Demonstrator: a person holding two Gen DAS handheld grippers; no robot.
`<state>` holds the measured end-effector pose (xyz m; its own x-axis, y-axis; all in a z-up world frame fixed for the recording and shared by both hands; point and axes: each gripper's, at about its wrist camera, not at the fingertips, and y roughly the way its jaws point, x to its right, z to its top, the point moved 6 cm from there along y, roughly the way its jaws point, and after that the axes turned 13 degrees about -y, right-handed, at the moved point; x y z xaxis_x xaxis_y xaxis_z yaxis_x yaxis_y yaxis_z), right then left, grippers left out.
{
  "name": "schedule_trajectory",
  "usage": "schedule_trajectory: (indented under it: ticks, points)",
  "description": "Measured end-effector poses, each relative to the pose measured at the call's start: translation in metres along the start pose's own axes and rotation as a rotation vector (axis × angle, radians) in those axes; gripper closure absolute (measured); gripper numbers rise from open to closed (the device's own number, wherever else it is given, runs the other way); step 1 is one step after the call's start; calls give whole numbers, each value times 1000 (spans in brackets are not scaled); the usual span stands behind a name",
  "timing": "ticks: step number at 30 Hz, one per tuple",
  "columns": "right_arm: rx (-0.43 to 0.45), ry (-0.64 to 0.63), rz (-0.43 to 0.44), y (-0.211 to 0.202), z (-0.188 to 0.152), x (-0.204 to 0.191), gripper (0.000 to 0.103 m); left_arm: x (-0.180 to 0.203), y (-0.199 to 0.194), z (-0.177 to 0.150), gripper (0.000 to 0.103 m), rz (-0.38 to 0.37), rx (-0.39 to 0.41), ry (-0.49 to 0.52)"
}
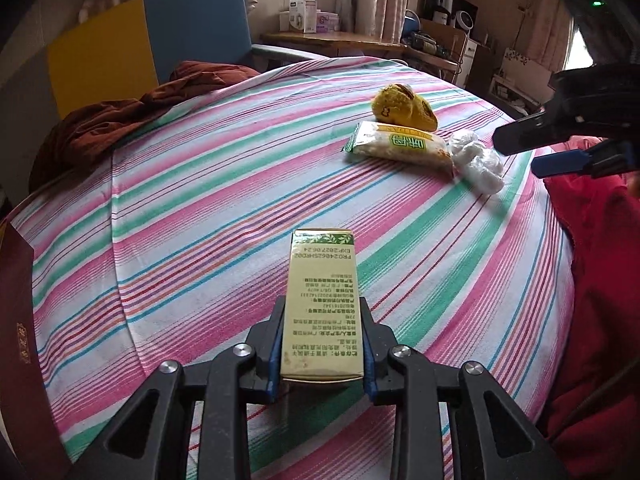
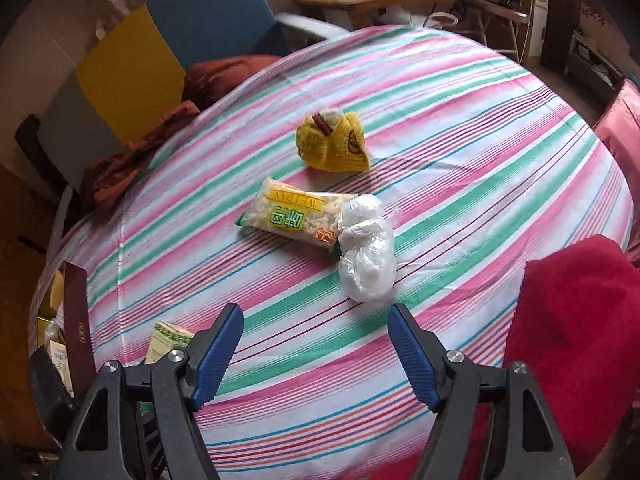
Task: Organize objects
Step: 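Grasp the white plastic-wrapped item with the right tool while the left tool holds the box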
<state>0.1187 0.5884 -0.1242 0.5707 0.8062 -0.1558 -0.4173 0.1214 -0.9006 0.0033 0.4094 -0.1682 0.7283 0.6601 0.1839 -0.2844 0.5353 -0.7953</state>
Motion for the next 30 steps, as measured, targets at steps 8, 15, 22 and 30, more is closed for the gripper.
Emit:
schedule_trajectory:
  ticks: [8,15,22,30]
  points:
    - [-102,-19,-28,29,11,9,31,-1,1,1,71,-7,8,-6]
    - [-166,-14,-45,48,17,14,32,-1,1,1,71,-11,23,3]
    - [-208,29,-40,69,20,22,46,-4,-1,0,73,-31,23,-3]
    - [-180,83,-67,55,18,34,47,-6,-6,-2,73,-40,19,-17]
